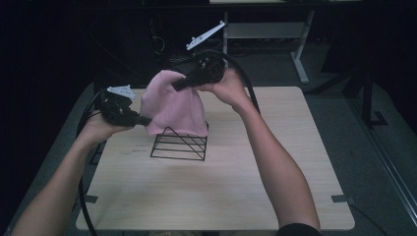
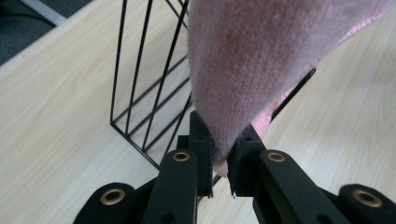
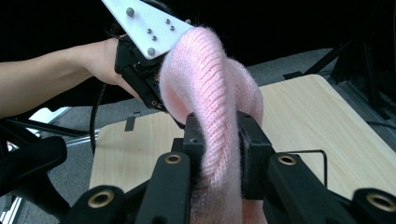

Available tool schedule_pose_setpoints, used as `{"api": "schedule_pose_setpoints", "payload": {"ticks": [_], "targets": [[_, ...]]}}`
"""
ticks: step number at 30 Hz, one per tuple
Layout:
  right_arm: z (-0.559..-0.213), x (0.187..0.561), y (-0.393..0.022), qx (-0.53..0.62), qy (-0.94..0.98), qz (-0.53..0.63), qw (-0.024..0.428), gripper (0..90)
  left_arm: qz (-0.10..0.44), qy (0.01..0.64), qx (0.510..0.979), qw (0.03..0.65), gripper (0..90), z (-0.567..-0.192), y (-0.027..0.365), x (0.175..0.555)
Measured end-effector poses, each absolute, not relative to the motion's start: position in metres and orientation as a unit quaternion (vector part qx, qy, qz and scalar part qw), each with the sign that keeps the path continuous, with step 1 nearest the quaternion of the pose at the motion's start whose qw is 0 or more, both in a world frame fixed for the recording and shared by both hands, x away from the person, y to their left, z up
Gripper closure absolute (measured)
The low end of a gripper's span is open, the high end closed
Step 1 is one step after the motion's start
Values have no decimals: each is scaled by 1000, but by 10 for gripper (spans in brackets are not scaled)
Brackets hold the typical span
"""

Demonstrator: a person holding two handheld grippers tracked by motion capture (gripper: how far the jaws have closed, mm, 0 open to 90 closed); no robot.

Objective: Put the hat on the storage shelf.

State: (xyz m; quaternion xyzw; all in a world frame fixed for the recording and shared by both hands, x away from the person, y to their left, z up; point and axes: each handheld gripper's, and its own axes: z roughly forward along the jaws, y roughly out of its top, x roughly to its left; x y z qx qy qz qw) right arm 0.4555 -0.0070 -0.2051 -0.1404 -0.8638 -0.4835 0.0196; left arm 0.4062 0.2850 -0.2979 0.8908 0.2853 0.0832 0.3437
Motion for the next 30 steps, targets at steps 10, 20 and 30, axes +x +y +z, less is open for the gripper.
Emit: {"api": "schedule_pose_setpoints", "payload": {"ticks": [10, 20, 30], "targets": [[-223, 455, -6, -144, -861, -485, 37, 761, 84, 292, 891, 338, 821, -309, 290, 401], [-238, 452, -3, -137, -867, -477, 48, 757, 85, 295, 893, 328, 821, -322, 290, 398], [-258, 454, -2, -138, -865, -477, 69, 749, 76, 302, 896, 315, 819, -337, 290, 398]]}}
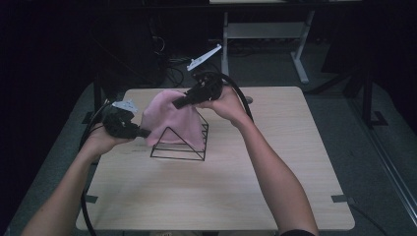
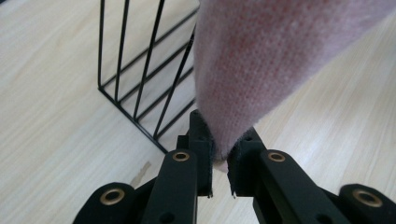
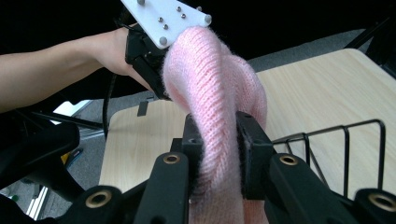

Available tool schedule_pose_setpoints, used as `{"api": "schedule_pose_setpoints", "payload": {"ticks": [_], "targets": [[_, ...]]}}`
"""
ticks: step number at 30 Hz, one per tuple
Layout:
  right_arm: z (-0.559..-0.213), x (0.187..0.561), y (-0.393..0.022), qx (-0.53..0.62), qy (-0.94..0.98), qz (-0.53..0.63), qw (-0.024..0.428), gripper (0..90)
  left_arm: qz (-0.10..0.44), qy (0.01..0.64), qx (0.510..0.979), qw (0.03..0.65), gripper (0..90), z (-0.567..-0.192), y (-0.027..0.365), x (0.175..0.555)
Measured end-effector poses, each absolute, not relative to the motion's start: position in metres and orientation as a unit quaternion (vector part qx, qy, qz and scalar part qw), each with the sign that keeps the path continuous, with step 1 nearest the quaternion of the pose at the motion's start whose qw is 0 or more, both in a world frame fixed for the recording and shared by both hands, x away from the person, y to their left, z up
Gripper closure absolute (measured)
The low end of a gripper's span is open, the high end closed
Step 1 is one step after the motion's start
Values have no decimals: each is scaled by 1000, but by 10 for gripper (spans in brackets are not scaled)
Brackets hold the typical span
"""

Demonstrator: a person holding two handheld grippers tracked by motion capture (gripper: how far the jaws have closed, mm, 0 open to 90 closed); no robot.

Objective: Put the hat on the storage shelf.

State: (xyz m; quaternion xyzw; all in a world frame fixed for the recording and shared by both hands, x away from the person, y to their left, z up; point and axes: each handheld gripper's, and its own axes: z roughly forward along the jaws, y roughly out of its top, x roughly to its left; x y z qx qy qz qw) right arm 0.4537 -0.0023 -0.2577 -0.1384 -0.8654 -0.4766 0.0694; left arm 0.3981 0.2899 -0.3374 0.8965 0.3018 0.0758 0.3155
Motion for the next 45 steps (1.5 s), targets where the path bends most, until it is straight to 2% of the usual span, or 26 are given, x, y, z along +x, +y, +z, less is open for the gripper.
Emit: {"api": "schedule_pose_setpoints", "payload": {"ticks": [19, 24, 34, 39, 45], "targets": [[-287, 452, 1, -147, -868, -466, 93, 718, 69, 310, 905, 283, 812, -362, 290, 397], [-293, 451, 8, -147, -873, -454, 98, 664, 61, 310, 910, 270, 812, -373, 290, 399], [-292, 447, 8, -140, -876, -452, 88, 632, 57, 305, 916, 255, 811, -380, 288, 405], [-292, 446, 6, -141, -874, -457, 91, 638, 57, 305, 916, 254, 811, -382, 287, 405], [-295, 448, 4, -143, -868, -465, 99, 722, 58, 306, 917, 249, 811, -386, 288, 407]]}}
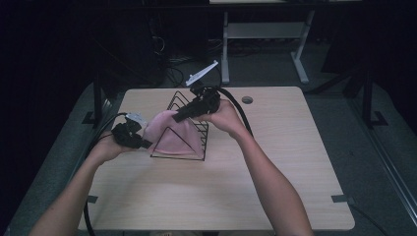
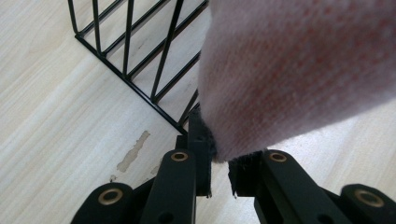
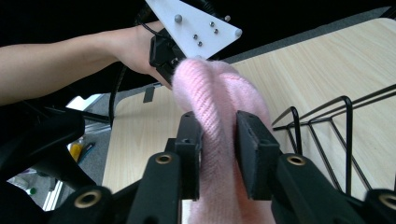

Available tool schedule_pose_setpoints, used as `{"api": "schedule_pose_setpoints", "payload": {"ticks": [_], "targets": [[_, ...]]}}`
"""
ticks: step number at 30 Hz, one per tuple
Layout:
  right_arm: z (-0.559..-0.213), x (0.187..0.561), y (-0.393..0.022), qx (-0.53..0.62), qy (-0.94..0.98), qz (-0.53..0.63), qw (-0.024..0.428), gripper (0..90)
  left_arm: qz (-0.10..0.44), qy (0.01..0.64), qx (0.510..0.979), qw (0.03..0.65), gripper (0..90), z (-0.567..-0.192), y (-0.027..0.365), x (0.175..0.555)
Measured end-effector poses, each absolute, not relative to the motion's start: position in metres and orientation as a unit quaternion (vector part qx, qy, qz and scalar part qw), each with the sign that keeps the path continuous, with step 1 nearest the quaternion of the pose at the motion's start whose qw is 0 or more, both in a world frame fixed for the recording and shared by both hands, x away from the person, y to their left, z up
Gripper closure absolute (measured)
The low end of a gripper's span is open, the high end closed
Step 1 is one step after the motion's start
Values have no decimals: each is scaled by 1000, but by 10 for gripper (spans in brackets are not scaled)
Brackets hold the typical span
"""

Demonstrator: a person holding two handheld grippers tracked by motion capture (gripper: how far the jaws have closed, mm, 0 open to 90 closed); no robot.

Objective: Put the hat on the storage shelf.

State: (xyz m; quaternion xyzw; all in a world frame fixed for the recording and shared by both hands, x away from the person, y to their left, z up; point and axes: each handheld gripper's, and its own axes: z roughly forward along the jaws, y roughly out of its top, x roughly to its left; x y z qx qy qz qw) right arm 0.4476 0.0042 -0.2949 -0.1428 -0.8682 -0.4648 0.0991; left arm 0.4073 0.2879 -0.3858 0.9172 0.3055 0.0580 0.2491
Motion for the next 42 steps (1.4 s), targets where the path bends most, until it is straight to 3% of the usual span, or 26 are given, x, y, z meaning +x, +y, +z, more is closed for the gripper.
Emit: {"api": "schedule_pose_setpoints", "payload": {"ticks": [9, 28, 34, 37, 42], "targets": [[-305, 445, 6, -136, -879, -445, 100, 794, 61, 294, 928, 222, 811, -395, 284, 412], [-316, 443, 9, -141, -880, -441, 108, 762, 51, 304, 927, 212, 818, -410, 292, 413], [-316, 443, 6, -142, -876, -447, 109, 656, 47, 307, 925, 220, 800, -408, 294, 412], [-316, 442, 0, -150, -870, -457, 110, 581, 47, 310, 920, 234, 682, -406, 296, 411], [-321, 440, -16, -164, -858, -473, 115, 507, 47, 312, 916, 248, 613, -399, 300, 406]]}}
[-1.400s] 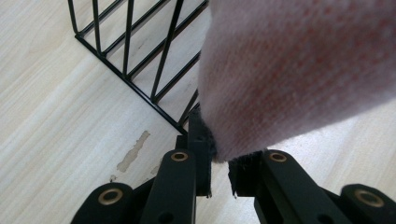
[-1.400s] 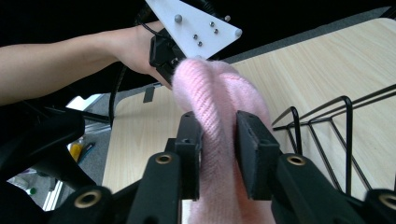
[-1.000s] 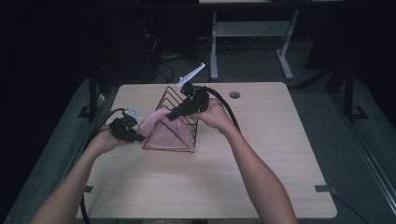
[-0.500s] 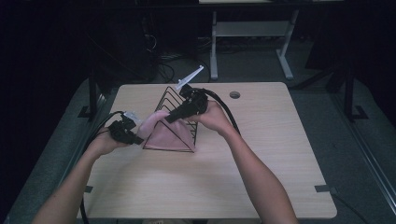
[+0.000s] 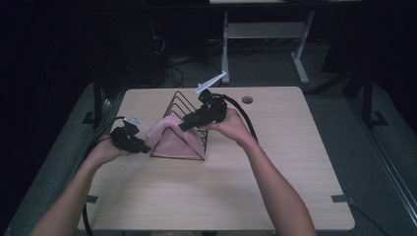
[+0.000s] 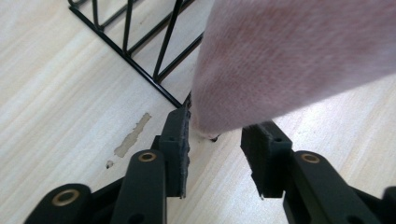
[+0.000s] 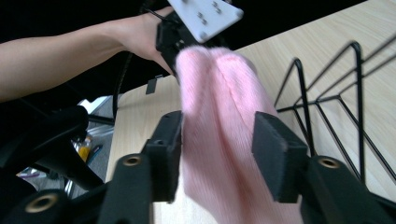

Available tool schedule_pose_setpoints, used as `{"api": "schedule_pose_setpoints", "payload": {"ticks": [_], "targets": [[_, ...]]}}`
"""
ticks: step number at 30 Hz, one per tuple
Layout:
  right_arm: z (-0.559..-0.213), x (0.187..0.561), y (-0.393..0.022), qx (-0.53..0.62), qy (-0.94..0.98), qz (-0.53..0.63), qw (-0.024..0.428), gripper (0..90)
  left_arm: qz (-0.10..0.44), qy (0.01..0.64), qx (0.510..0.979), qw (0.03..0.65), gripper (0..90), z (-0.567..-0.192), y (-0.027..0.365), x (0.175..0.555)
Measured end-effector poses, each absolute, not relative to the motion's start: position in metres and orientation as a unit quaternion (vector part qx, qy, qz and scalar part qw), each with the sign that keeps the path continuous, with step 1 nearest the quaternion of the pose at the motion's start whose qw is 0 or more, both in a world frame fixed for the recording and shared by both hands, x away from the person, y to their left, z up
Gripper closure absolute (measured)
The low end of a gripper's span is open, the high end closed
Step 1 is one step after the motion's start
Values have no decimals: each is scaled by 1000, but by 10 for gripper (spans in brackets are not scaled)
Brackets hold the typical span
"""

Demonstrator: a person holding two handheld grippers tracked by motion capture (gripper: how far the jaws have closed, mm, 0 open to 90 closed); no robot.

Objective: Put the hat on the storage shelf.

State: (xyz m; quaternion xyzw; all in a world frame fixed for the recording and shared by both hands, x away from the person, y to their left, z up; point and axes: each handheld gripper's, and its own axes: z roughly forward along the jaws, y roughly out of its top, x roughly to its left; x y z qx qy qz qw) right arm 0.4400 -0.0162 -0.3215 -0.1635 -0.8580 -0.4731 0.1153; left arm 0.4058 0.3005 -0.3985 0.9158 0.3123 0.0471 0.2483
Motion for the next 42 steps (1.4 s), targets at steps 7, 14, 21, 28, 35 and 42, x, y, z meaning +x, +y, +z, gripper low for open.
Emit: {"api": "schedule_pose_setpoints", "payload": {"ticks": [7, 14, 21, 28, 35, 42], "targets": [[-322, 437, -33, -180, -853, -476, 114, 443, 54, 311, 915, 250, 574, -393, 303, 400], [-319, 438, -44, -187, -852, -479, 100, 428, 57, 309, 914, 258, 559, -389, 304, 398], [-319, 439, -61, -205, -850, -478, 88, 389, 56, 313, 911, 263, 484, -388, 301, 395], [-321, 438, -83, -227, -849, -471, 76, 348, 61, 312, 910, 265, 438, -386, 299, 392], [-325, 436, -104, -245, -847, -468, 62, 333, 60, 320, 908, 264, 402, -387, 302, 392], [-328, 431, -120, -258, -846, -464, 57, 316, 59, 324, 907, 262, 370, -390, 303, 390]]}}
